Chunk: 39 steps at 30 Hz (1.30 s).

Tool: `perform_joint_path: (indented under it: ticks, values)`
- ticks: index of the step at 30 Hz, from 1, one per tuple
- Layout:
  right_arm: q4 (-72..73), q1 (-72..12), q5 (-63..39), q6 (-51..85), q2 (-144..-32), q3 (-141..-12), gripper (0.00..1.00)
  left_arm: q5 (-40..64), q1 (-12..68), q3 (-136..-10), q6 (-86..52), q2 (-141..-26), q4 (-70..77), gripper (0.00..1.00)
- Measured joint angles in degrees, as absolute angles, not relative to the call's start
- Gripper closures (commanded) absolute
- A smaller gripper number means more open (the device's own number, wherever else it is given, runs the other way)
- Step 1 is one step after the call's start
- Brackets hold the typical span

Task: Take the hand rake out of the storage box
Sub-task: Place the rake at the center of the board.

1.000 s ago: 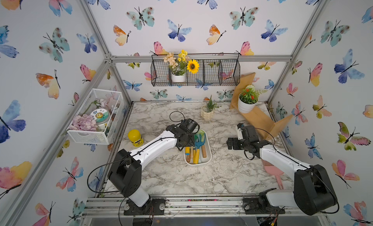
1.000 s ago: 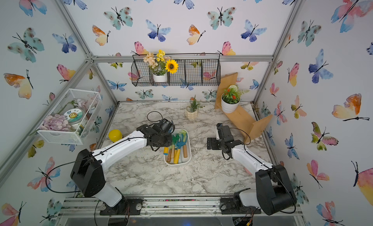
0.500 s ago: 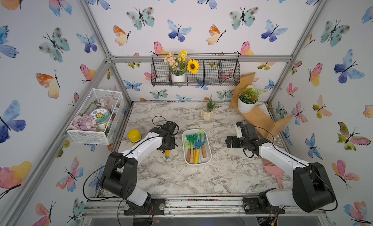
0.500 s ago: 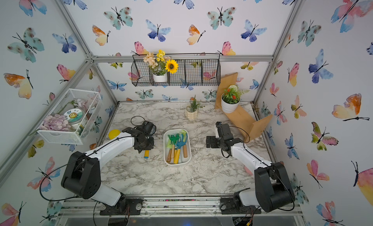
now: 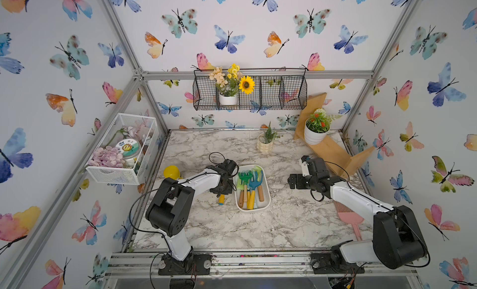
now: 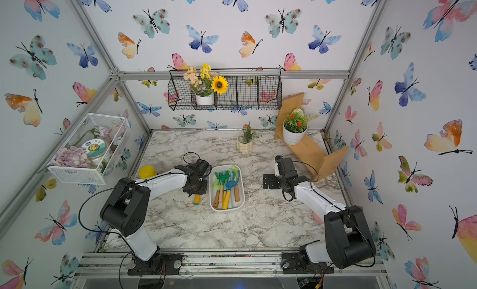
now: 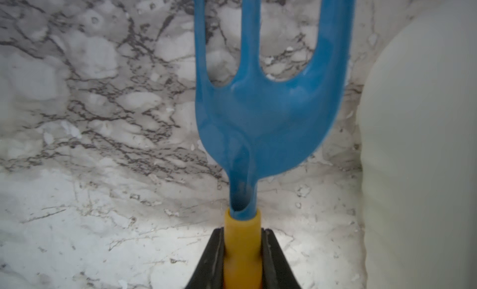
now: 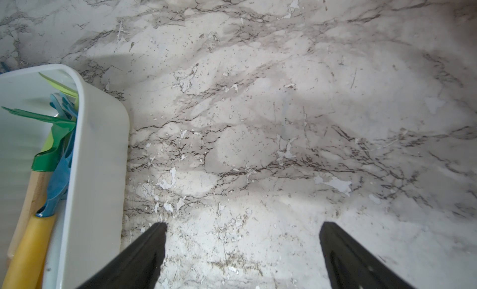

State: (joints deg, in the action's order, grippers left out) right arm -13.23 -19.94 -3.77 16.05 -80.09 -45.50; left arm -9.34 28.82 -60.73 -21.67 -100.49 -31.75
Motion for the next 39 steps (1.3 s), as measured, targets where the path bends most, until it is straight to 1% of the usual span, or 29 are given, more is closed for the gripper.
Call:
perform_joint_path:
  ticks: [3, 7, 11, 15, 19, 24, 26, 28, 31, 34, 39]
  values:
    - [-13.4, -19.9, -3.7, 16.1, -80.1, -45.5, 0.02, -9.4, 29.5, -61.1, -22.2, -101.5, -31.5, 0.8]
    - [-13.4, -19.9, -3.8, 16.1, -80.1, -45.5, 0.02, -9.3, 29.8, -61.3, -23.1, -101.7, -31.0, 0.7]
    - [-13.6, -19.9, -3.8, 16.1, -80.1, -45.5, 0.02, -9.2, 29.9, -61.3, -24.2, -101.6, -31.3, 0.64]
    - [-14.2, -19.9, -3.7, 16.1, -80.1, -45.5, 0.02, -9.3, 29.9, -61.3, -24.6, -101.4, -33.2, 0.61]
    - [-14.7, -19.9, -3.7, 16.1, -79.9, -45.6, 0.02, -9.4, 29.9, -62.6, -24.9, -98.9, -37.2, 0.57]
    - [-15.0, -19.9, -3.7, 16.0, -79.4, -45.6, 0.02, -8.9, 30.3, -67.3, -27.1, -91.7, -40.6, 0.57]
    - [-15.0, -19.9, -3.7, 16.1, -79.4, -45.6, 0.02, -8.8, 31.8, -69.3, -28.6, -89.3, -41.1, 0.57]
    - [-15.0, -19.9, -3.7, 16.0, -79.4, -45.6, 0.02, -8.8, 35.7, -72.1, -30.7, -88.4, -41.2, 0.58]
    - [-15.1, -19.9, -3.7, 16.1, -79.4, -45.7, 0.02, -8.8, 41.1, -75.0, -33.1, -90.7, -41.1, 0.59]
    - [-15.1, -19.9, -3.7, 16.1, -79.4, -45.7, 0.02, -8.5, 44.4, -76.3, -34.8, -95.3, -40.8, 0.59]
    - [-15.8, -19.9, -3.7, 16.1, -79.2, -45.7, 0.02, -8.5, 43.4, -74.7, -35.7, -101.4, -40.1, 0.59]
